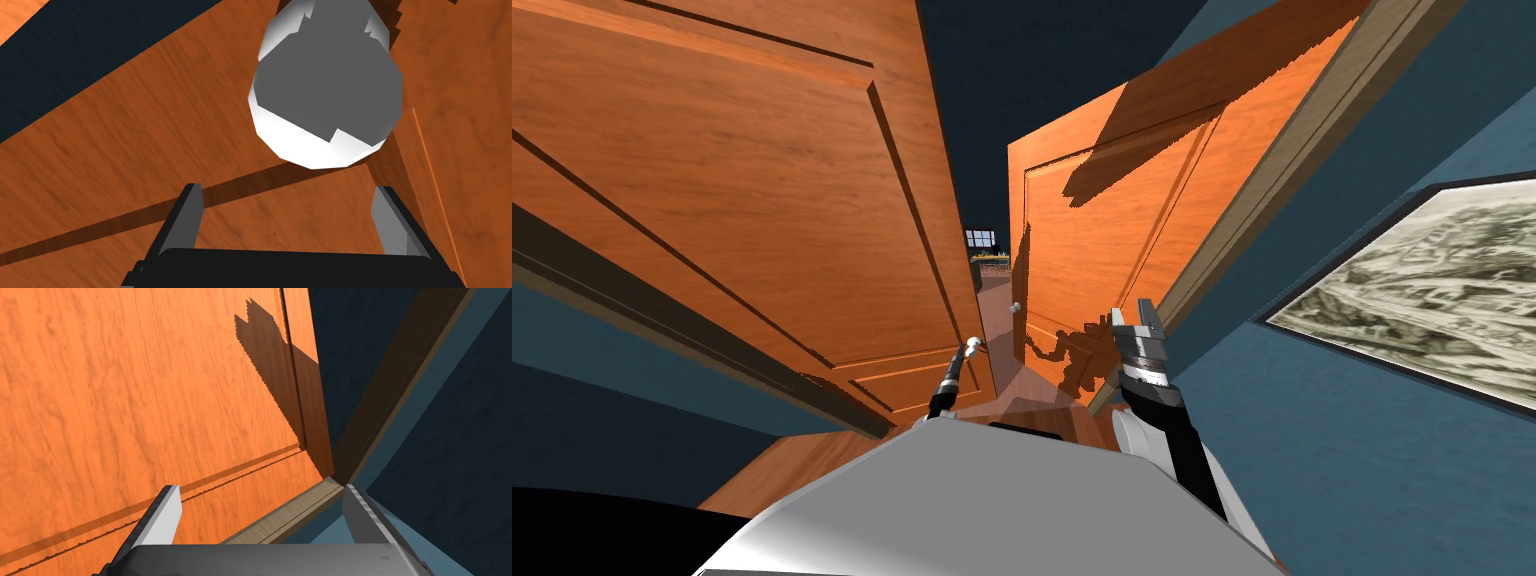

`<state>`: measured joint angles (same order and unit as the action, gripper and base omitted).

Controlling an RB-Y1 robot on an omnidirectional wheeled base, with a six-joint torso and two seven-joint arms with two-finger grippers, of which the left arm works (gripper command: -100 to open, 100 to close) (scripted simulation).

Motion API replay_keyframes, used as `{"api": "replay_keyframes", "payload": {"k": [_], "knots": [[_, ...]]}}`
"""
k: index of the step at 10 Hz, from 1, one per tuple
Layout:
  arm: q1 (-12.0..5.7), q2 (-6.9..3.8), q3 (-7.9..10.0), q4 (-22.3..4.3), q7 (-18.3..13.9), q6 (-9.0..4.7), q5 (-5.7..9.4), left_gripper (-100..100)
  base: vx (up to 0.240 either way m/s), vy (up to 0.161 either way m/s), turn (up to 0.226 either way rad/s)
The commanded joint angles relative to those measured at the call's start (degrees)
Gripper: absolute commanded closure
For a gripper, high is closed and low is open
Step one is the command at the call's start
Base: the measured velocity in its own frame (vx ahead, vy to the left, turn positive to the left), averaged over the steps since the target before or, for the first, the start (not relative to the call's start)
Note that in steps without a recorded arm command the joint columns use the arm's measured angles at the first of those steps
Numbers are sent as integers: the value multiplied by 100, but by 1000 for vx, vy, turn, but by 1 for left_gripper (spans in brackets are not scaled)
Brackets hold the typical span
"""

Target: Push the door open

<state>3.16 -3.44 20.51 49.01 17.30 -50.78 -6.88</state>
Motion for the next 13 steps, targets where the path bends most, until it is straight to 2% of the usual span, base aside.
{"api": "replay_keyframes", "payload": {"k": [1, 2, 3, 5, 6, 7, 8, 10, 11, 12, 13], "knots": [[-43, -5, -16, -52, -276, -4, 107, -100, -40, 7, -43], [-78, -8, -31, -90, -427, -4, 199, -100, -47, 7, -86], [-78, -8, -31, -90, -502, -4, 199, -100, -39, 8, -20], [-150, -12, -61, -169, -867, -5, 387, -100, -52, 12, -52], [-150, -12, -61, -169, -958, -5, 387, -100, -44, 8, -30], [-188, -13, -78, -211, -1164, -5, 489, -100, -35, 6, -44], [-188, -13, -78, -211, -1193, -5, 489, -100, -28, 4, -30], [-265, -14, -111, -296, -1574, -6, 692, -100, -43, 4, -68], [-265, -14, -111, -296, -1663, -6, 692, -100, -43, 11, -27], [-306, -13, -128, -340, -1871, -6, 800, -100, -40, -1, -43], [-306, -13, -128, -340, -1902, -6, 800, -100, -35, 3, -25]]}}
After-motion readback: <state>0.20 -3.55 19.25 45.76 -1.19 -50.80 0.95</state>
